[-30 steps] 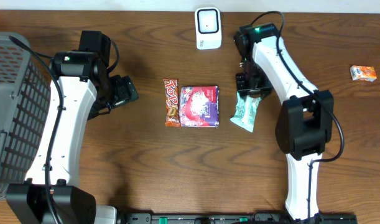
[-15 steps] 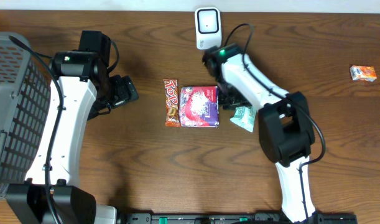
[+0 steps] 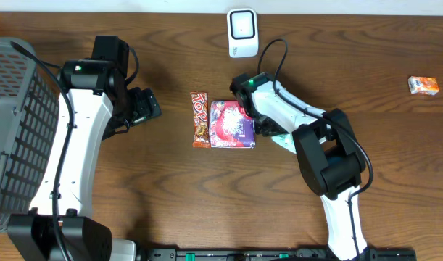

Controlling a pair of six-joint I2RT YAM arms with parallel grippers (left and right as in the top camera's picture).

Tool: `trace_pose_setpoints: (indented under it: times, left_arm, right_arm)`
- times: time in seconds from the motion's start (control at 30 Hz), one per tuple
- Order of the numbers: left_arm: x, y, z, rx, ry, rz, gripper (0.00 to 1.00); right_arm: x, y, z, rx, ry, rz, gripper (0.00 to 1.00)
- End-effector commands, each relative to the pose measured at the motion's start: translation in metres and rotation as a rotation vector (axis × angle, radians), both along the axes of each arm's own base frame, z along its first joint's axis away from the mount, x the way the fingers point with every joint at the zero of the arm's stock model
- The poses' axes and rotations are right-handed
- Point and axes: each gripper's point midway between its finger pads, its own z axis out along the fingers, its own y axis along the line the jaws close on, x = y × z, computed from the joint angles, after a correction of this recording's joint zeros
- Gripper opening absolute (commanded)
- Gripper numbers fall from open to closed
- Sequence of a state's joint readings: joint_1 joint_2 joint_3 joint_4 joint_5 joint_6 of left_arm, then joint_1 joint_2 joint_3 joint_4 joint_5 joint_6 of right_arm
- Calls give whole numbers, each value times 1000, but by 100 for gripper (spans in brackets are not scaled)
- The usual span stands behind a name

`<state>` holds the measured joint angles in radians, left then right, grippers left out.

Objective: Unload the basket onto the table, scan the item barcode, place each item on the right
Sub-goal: 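Grasp the mint-green package with the right gripper and lift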

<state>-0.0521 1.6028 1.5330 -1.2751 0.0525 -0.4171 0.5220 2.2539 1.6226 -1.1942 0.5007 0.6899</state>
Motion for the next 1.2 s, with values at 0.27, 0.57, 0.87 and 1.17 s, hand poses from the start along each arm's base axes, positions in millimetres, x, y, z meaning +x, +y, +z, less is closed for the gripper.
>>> trace_pose_setpoints:
  times: [0.27, 0.57, 0.87, 1.17]
  left_arm:
    - [0, 3, -2, 14, 7, -9, 98]
    - [0, 3, -2, 14, 7, -9, 98]
    - [0, 3, -2, 14, 7, -9, 98]
    - [0, 3, -2, 14, 7, -9, 98]
  right_arm:
    - [7, 42, 12, 308, 186, 148, 1]
    - [30, 106, 66, 1136, 253, 399, 1]
    - [22, 63, 29, 1339, 242, 227, 1]
    - [28, -19, 2, 1254, 175, -11, 44]
